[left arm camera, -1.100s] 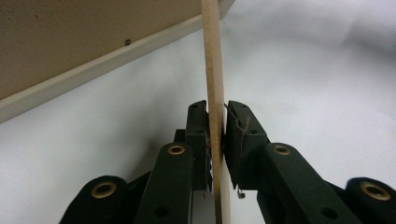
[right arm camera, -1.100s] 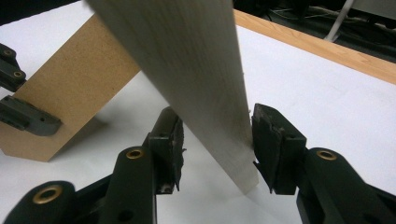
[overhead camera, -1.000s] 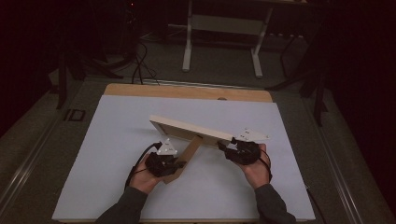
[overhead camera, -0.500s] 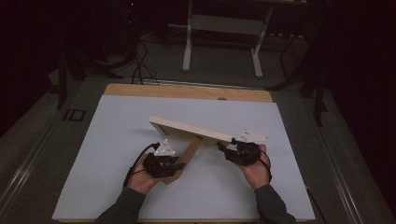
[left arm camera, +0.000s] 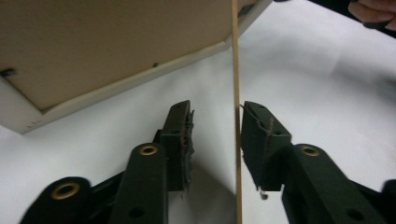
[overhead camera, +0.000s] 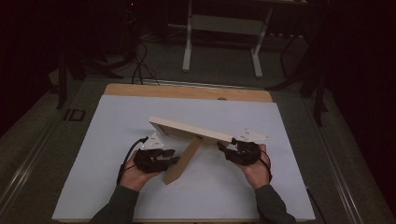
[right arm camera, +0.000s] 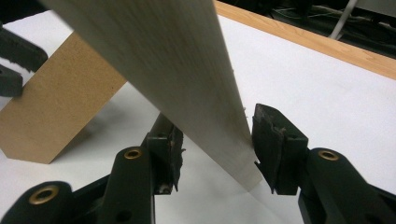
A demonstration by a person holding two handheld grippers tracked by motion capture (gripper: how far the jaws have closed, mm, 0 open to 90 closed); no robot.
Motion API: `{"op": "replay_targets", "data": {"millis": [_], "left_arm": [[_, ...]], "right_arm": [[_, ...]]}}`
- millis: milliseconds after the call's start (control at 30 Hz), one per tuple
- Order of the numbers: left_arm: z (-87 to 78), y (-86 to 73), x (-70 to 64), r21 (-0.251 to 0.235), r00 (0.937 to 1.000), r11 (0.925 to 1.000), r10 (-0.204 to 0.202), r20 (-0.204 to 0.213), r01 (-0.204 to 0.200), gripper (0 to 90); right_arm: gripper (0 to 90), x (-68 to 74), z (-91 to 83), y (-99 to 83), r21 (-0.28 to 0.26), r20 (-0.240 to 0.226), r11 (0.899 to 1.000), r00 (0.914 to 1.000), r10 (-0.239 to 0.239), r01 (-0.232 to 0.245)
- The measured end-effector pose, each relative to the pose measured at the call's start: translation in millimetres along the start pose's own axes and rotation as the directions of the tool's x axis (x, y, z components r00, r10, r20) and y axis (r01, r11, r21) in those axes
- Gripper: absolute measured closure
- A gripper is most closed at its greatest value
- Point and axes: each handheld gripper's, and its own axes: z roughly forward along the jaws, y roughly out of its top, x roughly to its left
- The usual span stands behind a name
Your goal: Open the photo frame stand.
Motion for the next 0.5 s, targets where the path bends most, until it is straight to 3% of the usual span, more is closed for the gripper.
{"op": "replay_targets", "data": {"millis": [100,500], "left_arm": [[-2.5,2.0,-1.1,-0.003,0.9991,0.9999,0.013,-0.040,-0.013,61.2],[-10.0,5.1,0.7,-0.045,0.9970,0.9989,0.008,-0.077,-0.012,61.1]], "right_arm": [[53.2,-0.1,-0.2,-0.3,-0.001,-0.002,1.000,1.0000,0.003,-0.003],[53.3,-2.8,-2.5,-3.8,-0.001,-0.001,1.000,1.0000,0.009,-0.009]]}}
